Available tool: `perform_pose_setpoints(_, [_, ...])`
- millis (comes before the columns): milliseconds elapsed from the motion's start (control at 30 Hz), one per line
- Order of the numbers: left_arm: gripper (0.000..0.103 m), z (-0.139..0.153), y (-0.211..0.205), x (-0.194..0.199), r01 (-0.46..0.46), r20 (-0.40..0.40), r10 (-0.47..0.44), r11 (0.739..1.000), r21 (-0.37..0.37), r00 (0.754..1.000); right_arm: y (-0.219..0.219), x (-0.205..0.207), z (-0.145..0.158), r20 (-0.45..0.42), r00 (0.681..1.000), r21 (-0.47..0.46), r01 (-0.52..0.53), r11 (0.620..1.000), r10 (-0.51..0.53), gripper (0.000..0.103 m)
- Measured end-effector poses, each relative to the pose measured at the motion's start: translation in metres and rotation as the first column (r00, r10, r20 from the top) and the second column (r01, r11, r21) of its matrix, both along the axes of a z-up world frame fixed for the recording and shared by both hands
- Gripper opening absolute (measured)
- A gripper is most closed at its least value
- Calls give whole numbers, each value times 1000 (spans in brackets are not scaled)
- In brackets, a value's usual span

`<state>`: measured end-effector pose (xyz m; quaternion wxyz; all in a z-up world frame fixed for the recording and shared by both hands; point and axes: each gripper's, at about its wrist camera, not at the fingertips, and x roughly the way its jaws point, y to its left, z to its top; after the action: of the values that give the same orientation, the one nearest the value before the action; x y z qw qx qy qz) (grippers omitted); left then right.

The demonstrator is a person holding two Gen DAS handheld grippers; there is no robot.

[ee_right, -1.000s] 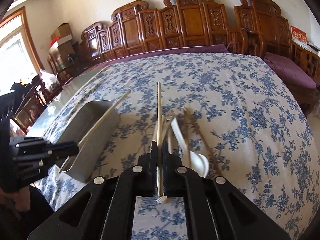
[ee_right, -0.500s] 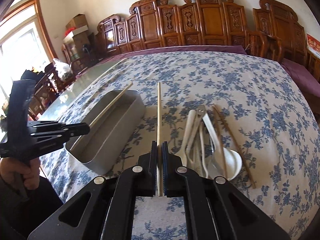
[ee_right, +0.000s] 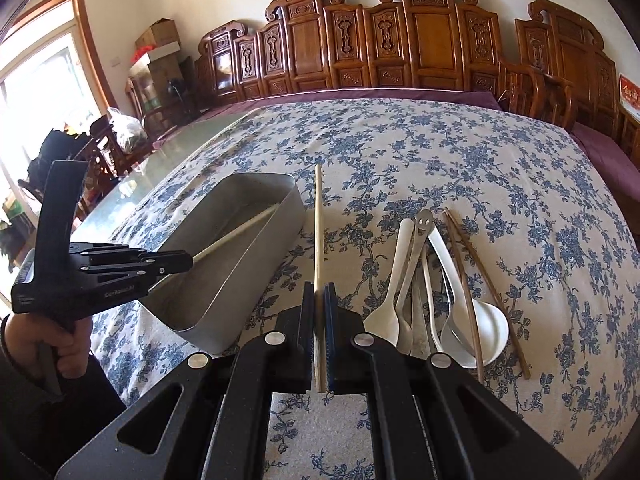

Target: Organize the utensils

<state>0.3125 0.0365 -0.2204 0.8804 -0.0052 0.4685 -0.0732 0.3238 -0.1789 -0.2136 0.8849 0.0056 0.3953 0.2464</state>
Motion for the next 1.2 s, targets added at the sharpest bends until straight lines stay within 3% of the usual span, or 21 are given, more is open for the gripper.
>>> perform_pose_setpoints(367, [6,30,23,-7,-34,89,35,999,-8,995,46,0,13,3,999,-4,-47,999,47,6])
perform_pose_setpoints(733, [6,42,47,-9,-77,118,80,997,-30,990,108,16,-9,-74,995,-19,-71,997,70,6])
perform_pose_setpoints(1100, [6,43,49,-9,-76,120,79,997,-30,990,128,26,-27,-118,991,-21,-62,998,59,6])
perform_pose_setpoints(1200, [6,43,49,-8,-78,122,80,997,-27,989,128,27,-31,-140,988,18,-67,998,69,8])
